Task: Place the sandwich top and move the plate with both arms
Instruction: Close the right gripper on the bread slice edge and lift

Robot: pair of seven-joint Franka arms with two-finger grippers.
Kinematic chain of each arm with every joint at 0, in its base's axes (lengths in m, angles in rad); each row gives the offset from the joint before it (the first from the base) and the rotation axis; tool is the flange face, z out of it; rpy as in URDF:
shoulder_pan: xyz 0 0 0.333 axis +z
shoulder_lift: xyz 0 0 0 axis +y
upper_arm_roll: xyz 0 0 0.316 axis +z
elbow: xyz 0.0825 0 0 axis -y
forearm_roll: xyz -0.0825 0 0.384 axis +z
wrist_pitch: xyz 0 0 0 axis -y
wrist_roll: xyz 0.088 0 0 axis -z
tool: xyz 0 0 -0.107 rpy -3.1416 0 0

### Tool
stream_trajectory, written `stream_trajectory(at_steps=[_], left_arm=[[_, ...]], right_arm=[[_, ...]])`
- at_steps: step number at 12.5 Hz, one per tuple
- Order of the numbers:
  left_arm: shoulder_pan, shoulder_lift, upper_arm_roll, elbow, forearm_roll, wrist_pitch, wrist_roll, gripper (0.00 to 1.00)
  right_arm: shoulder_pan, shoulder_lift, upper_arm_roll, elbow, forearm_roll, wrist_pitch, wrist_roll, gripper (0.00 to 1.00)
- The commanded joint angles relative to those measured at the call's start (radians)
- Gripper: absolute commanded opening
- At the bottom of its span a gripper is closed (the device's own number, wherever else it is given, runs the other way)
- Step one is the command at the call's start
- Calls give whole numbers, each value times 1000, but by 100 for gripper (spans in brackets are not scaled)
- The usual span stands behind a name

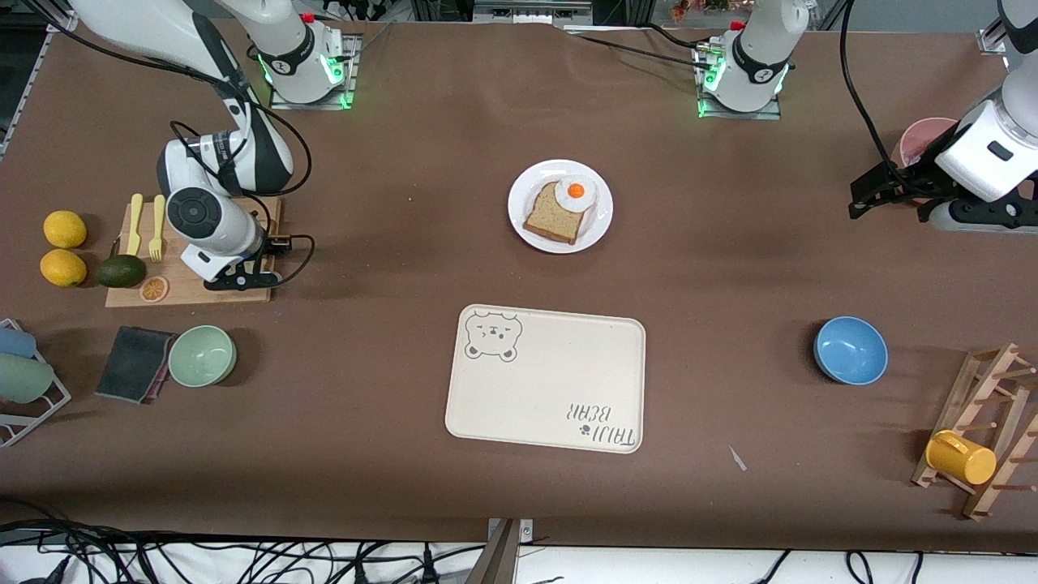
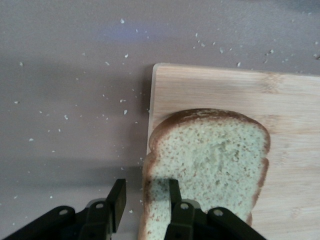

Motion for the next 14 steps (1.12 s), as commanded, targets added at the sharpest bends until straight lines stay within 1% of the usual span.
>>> stream_trajectory(at_steps=[1,2,3,4,8,10,12,14], left_arm=[[-3,2,-2,11,25,-11,-12,100],[-3,2,-2,11,25,-11,-12,100],[-3,2,-2,11,25,-11,-12,100],[-3,2,-2,11,25,-11,-12,100],[-3,2,-2,11,25,-11,-12,100],[-2,2,-2,11,25,-11,-12,100],[-2,2,-2,11,25,-11,-12,100],[-2,2,-2,11,25,-11,-12,100]], right_arm=[[-1,-5,-9,-29,-22,38,16,37],[-1,-3,-9,-29,-22,38,16,29],[-1,-3,-9,-29,-24,38,16,17],[-1,-3,-9,-29,-22,38,16,0],[-1,6,-9,-20,-22,36,18,0],[2,0,-7,24,-21,13,16,0],[2,-6,13,119,-19,-106,18,0],[2,-11,71,231,-10,-253,26,0]])
